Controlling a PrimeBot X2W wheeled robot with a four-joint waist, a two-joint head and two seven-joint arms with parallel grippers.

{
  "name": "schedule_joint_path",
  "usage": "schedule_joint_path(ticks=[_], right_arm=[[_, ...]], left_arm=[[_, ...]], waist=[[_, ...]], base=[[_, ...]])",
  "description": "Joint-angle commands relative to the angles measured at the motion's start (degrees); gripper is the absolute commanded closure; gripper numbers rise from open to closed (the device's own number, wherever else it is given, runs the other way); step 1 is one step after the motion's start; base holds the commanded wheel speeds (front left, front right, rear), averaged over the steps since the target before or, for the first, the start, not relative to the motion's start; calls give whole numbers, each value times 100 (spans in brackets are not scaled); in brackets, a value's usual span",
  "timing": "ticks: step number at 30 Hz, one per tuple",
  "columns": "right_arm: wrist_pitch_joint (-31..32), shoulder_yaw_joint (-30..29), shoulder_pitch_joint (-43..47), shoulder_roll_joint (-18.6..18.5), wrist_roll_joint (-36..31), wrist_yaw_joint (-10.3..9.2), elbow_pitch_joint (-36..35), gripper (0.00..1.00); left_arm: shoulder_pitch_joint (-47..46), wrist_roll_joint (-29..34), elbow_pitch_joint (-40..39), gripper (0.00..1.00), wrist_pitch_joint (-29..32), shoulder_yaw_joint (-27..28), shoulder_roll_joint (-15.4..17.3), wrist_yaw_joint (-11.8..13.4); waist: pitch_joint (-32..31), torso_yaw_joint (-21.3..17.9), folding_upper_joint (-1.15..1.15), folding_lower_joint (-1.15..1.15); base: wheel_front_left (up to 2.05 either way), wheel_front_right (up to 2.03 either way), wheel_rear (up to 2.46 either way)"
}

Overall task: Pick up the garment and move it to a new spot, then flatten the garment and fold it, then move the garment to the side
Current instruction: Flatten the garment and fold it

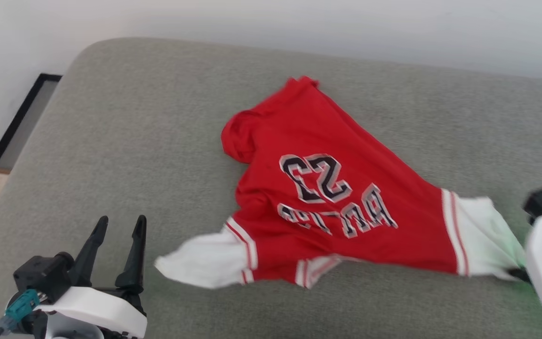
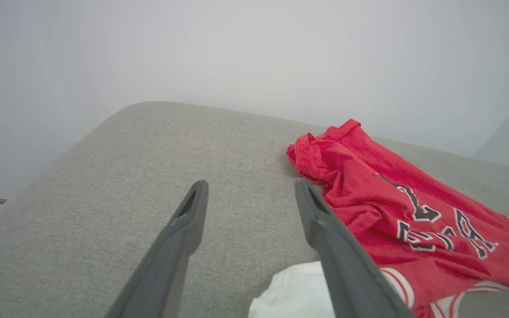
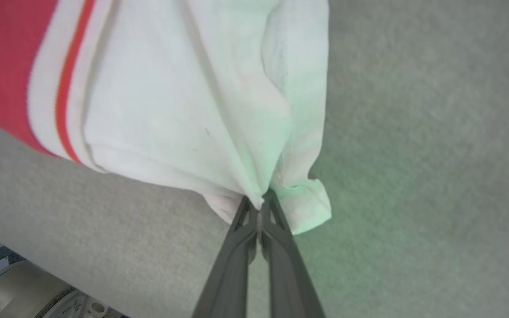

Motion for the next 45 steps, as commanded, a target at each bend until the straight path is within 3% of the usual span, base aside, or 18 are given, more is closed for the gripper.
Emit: schedule_joint_path(ticks=[1, 6, 11, 12, 13, 15, 16, 20, 28, 36, 45], right_arm=[[102, -93, 243, -70, 96, -4, -57, 100], [321, -714, 1094, -130, 251, -4, -354, 100], [-66, -1240, 1572, 316, -119, -3, -352, 100], [-163, -1310, 1598, 423, -262, -2, -325, 95], [-240, -1359, 1608, 529, -377, -3, -309, 77], [-353, -1452, 1600, 749, -598, -2, -255, 12], [-392, -1478, 1586, 842, -686, -2, -246, 0], [-438, -1640, 1554, 1058, -1035, -2, -257, 0], [-655, -2101, 1568, 1135, -1460, -2, -775, 0], [-1314, -2744, 1672, 1425, -2088, -3, -1587, 0], [-2173, -3397, 1757, 1969, -2907, -3, -2503, 0]], left_arm=[[87, 24, -18, 0, -28, 27, 37, 20], [82, -2, -25, 0, -5, 16, 57, -16], [49, -28, 16, 0, 61, -52, 61, -83], [29, -29, 29, 0, 88, -70, 60, -96], [2, -23, 34, 0, 105, -97, 64, -120], [-80, -14, 40, 0, 179, -142, 75, -157], [-118, 1, 35, 0, 219, -175, 92, -173], [-145, -124, -9, 0, 526, -282, 125, -230], [-240, -444, -154, 0, 1465, -499, 337, -320], [-371, -722, -51, 0, 2642, -741, 607, -146], [-629, -942, 440, 0, 3687, -1020, 658, -3]], waist=[[-23, -78, 0, 0], [-42, -144, 0, 0], [-58, -170, 0, 0], [-67, -173, 0, 0], [-75, -175, 0, 0], [-96, -191, 0, 0], [-107, -204, 0, 0], [-166, -282, 0, 0], [-236, -499, 0, 0], [-238, -863, 0, 0], [-143, -1176, 0, 0]], base=[[0, 0, 0], [0, 0, 0], [0, 0, 0], [0, 0, 0], [0, 0, 0], [0, 0, 0], [0, 0, 0], [0, 0, 0], [0, 0, 0], [0, 0, 0], [0, 0, 0]])
